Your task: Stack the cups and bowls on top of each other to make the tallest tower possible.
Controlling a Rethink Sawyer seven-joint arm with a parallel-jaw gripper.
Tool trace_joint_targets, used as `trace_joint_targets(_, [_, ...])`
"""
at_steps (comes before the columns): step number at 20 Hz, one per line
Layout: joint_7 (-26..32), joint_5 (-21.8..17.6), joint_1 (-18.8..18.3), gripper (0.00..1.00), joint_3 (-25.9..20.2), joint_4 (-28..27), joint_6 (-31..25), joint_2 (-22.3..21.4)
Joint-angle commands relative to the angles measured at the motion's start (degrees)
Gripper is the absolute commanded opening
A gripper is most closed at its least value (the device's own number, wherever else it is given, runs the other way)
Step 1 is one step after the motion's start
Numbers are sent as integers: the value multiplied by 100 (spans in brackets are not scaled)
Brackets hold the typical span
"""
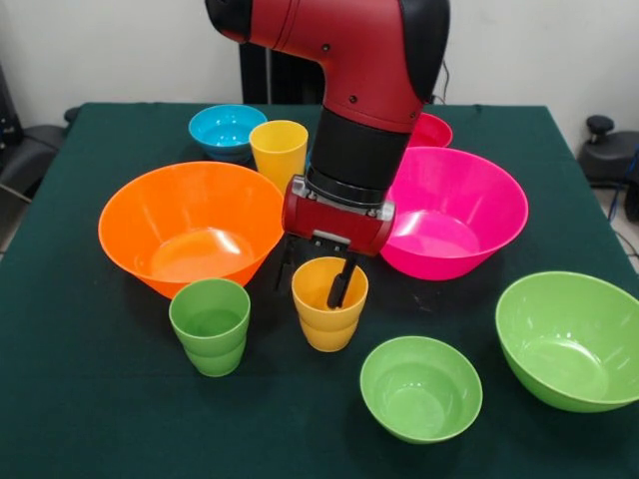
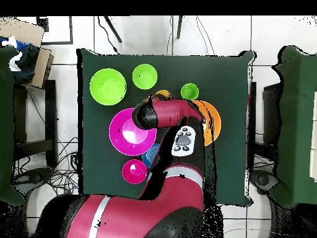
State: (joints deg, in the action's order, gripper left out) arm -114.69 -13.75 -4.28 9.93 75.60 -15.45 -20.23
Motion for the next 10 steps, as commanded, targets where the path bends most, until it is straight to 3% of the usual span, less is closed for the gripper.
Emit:
trace_joint_targets(1, [-266, 80, -40, 100, -493, 22, -514, 50])
trace_joint_targets(10, [-295, 99, -15, 100, -461, -22, -575, 71])
